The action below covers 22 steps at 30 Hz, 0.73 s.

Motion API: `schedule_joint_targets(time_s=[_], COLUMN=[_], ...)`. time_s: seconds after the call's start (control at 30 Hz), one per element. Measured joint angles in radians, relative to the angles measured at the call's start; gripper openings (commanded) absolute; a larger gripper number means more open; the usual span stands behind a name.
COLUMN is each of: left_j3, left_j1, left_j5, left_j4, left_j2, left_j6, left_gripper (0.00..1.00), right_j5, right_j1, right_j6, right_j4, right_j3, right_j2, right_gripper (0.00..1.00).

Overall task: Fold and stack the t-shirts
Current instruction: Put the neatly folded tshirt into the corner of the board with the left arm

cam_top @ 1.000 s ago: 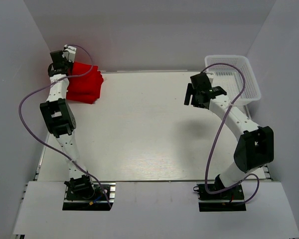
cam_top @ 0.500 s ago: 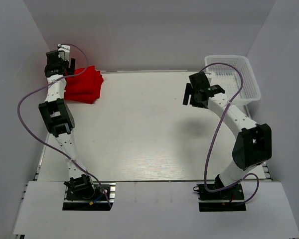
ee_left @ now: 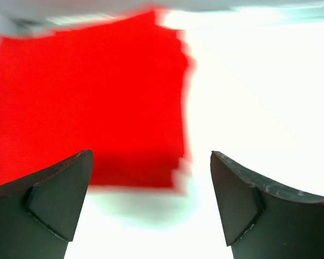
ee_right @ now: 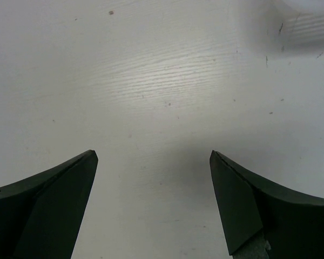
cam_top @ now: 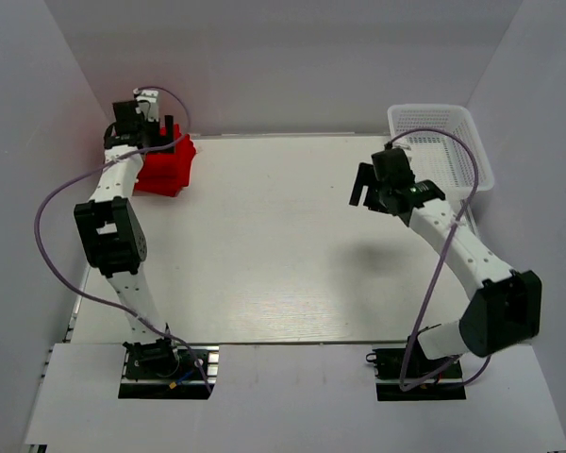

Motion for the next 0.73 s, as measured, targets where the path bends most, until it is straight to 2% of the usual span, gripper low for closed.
schedule_joint_targets(time_s=[0.27,0.43,0.53,0.73], left_j3=[-0.425,-0.734,-0.853,-0.917], left_j1=[-0.226,-0.415,-0.545,-0.661], left_j5=[0.018,-0.039,-0.098,-0.217], left_j4=[-0.050,-0.069,-0.116,-0.189], left_j2=[-0.455,-0.710,-0.800,-0.816], left_j6=[-0.293,-0.435,-0.509,-0.600], left_gripper=[1.00,1.00,1.00,1.00], right_j5=[-0.087,-0.144,-0.154,-0.166], right_j1=[0.000,0.000,0.000,0.000], right_j6=[0.058,0.082,0.080,0.078], right_j4=[0.085,0.092,0.091,0.092], right_j3=[-0.277,-0.408,-0.457,-0.491], right_j2=[-0.273,-0.390,-0.448,-0.479], right_gripper=[0.90,0.90,0.90,0.90])
